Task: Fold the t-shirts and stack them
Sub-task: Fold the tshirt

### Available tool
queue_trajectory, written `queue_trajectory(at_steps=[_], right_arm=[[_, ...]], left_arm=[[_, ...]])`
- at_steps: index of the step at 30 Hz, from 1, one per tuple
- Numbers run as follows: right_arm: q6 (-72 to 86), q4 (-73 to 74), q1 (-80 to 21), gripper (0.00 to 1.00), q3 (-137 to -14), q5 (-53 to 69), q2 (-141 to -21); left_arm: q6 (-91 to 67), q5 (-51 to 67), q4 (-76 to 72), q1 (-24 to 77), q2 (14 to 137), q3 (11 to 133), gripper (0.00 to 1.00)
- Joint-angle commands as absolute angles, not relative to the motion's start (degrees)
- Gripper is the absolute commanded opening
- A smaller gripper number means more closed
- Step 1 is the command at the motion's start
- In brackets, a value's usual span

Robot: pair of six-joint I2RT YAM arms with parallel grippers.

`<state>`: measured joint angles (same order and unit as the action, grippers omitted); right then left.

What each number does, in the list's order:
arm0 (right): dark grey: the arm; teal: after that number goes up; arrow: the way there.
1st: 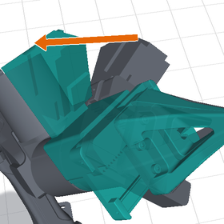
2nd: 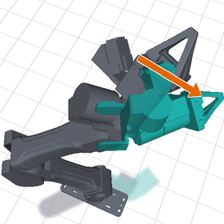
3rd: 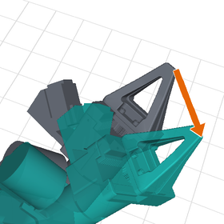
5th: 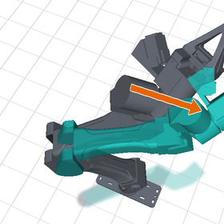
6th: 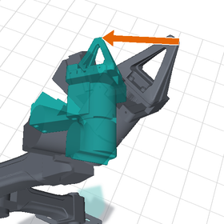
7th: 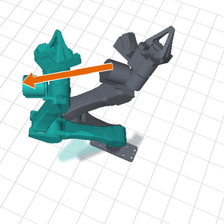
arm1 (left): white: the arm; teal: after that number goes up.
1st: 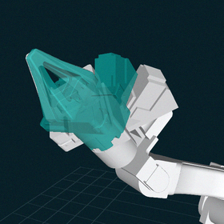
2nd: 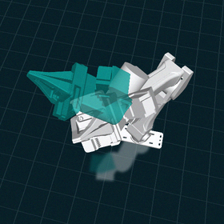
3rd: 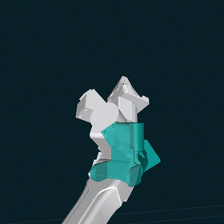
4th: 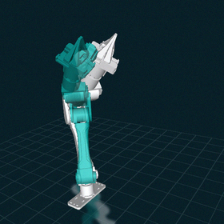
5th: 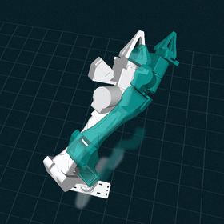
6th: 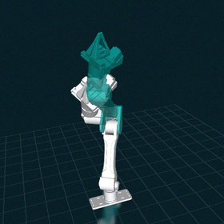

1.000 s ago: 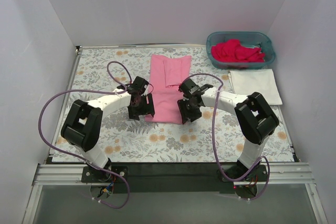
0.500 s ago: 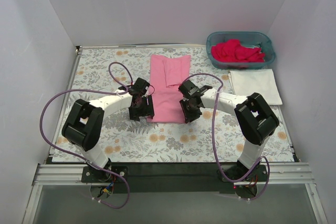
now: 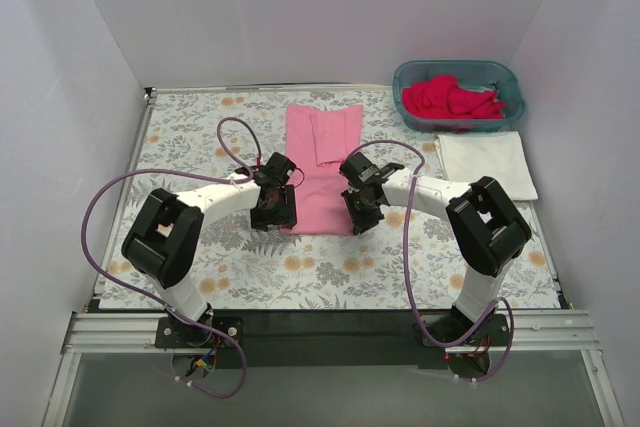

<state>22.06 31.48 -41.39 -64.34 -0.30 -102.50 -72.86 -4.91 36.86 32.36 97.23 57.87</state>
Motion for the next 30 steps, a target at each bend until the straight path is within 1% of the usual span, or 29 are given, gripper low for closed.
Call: queue_trajectory(at_steps=[1,5,6,7,8,9,12,13,14,15,16,17,18,19,21,24,27,30], right_arm=[[20.92,33.40,-42.01,0.20,-61.96,-1.41,-106.44],[21.00,33.31,-42.01,0.20,-61.61,-1.14,-106.44],[21.01,33.31,-42.01,0.19,-61.52,-1.23,-106.44],[20.92,33.31,-42.01,0.18,-61.44,-1.14,-106.44],[20.74,33.22,-41.92,0.18,-61.35,-1.32,-106.26],[20.74,33.31,-42.01,0.18,-61.35,-1.32,-106.00],[20.57,32.96,-42.01,0.16,-61.08,-1.32,-105.65],[20.57,32.96,-42.01,0.15,-60.91,-1.23,-105.56],[20.48,32.78,-41.92,0.14,-60.65,-1.14,-105.47],[20.48,32.70,-42.01,0.13,-60.56,-1.14,-105.38],[20.48,32.61,-42.01,0.11,-60.56,-1.23,-105.38],[20.30,32.69,-41.92,0.10,-60.47,-1.23,-105.38],[20.30,32.61,-42.01,0.09,-60.47,-1.23,-105.29],[20.13,32.61,-42.01,0.06,-60.56,-1.23,-105.29],[19.78,32.70,-42.01,0.02,-60.73,-1.23,-105.12],[18.55,33.05,-42.01,0.01,-60.47,-0.62,-104.33],[15.75,34.53,-42.01,0.01,-59.51,2.98,-102.31],[13.81,40.06,-42.10,0.01,-57.57,6.06,-98.90]], left_arm=[[-74.71,-3.34,37.18,34.89,103.08,55.20,0.58],[-75.49,-4.57,37.88,37.35,106.08,55.90,0.56],[-75.67,-4.57,37.97,37.35,106.69,55.90,0.54],[-76.28,-4.57,38.32,37.35,107.22,55.72,0.50],[-76.29,-4.57,38.41,37.44,108.27,55.64,0.47],[-76.38,-4.40,38.41,37.44,108.63,55.72,0.46],[-76.29,-3.25,38.32,37.35,109.51,55.63,0.35],[-76.29,-3.08,38.41,37.35,109.69,55.72,0.33],[-76.20,-2.82,38.32,37.44,109.77,55.72,0.27],[-76.20,-2.81,38.41,37.35,109.95,55.64,0.24],[-76.20,-2.64,38.67,37.44,110.04,55.63,0.21],[-76.20,-2.55,38.76,37.35,110.04,55.63,0.15],[-76.20,-2.72,39.02,37.35,110.04,55.46,0.12],[-76.20,-2.72,39.37,37.44,110.04,55.37,0.08],[-76.20,-2.90,39.81,37.44,110.04,55.28,0.00],[-75.50,-2.55,41.30,37.44,109.69,55.46,0.00],[-74.71,-1.94,45.60,37.44,107.94,55.81,0.00],[-74.09,-0.27,54.72,37.35,103.72,55.37,0.00]])
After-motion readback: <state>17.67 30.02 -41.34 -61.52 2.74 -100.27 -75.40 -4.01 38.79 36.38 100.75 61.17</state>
